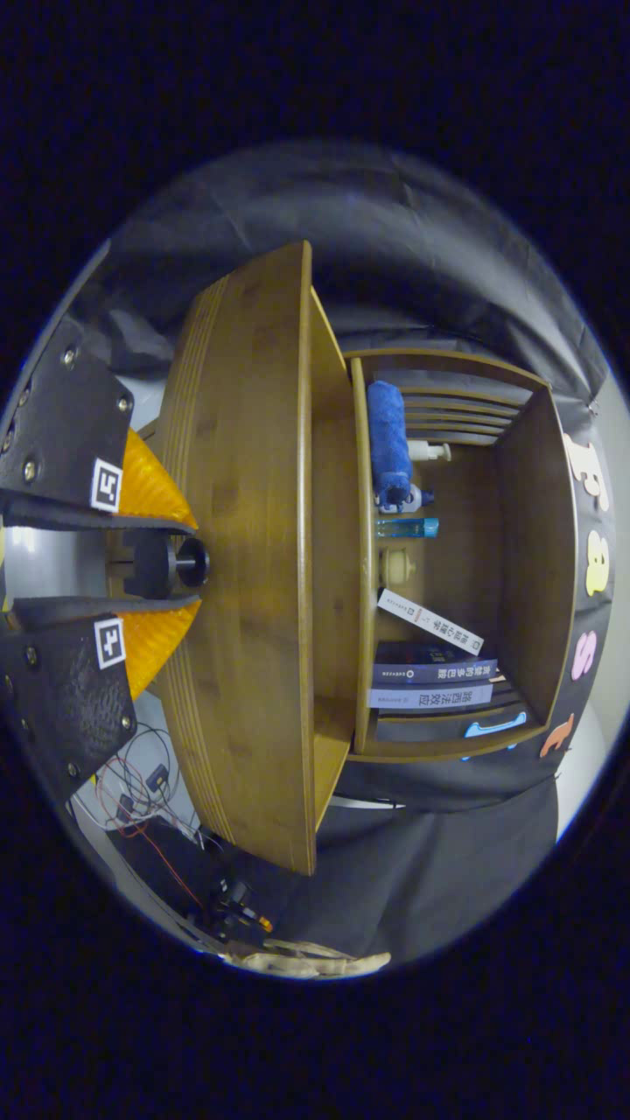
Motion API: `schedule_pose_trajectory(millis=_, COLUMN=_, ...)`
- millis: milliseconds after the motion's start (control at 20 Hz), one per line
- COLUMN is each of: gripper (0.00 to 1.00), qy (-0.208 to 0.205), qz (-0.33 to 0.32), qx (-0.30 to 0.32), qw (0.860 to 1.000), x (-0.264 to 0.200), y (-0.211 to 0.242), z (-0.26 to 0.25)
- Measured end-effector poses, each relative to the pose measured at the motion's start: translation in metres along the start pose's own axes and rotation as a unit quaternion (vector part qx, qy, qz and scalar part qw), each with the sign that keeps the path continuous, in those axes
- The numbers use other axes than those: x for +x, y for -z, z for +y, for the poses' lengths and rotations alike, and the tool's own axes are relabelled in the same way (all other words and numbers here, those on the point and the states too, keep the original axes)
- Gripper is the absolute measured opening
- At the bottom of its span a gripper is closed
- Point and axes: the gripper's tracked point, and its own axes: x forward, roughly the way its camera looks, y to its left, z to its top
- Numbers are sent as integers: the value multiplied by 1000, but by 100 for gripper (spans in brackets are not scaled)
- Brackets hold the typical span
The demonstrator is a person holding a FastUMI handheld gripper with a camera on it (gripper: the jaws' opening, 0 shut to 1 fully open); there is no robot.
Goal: Pull open the drawer, take out the items inside it, and place them on the countertop above the cabinet.
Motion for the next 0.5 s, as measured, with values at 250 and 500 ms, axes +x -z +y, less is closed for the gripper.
schedule_pose_trajectory(millis=250, gripper=30, qy=-10, qz=-1, qx=-9, qw=1000, x=-25, y=11, z=1)
schedule_pose_trajectory(millis=500, gripper=42, qy=-20, qz=9, qx=-15, qw=1000, x=-33, y=2, z=-2)
